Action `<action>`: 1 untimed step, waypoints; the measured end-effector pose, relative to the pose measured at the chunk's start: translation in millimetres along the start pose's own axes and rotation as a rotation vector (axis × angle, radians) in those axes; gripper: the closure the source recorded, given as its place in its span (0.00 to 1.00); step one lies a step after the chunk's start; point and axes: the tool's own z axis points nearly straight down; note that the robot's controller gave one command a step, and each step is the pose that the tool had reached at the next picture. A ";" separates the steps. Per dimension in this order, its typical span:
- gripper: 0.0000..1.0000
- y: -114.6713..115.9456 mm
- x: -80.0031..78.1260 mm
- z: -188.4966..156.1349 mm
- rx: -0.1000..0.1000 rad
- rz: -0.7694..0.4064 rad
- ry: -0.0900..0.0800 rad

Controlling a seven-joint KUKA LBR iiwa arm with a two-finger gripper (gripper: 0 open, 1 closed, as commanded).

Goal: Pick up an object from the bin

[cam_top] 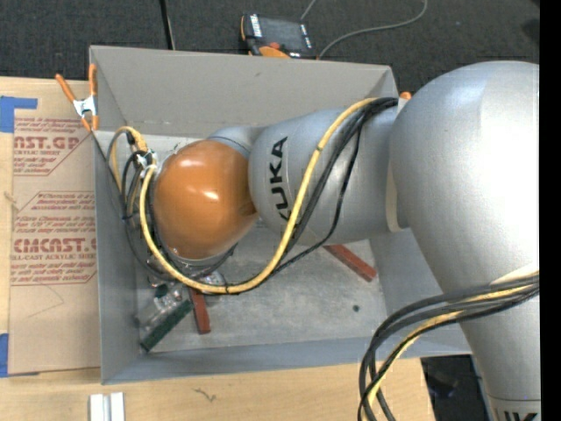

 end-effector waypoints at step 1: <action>1.00 -3.8 0.8 -3.1 0.016 -0.003 -0.002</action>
Offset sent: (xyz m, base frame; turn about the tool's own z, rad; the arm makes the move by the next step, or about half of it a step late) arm 0.0000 0.0000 0.0000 0.0000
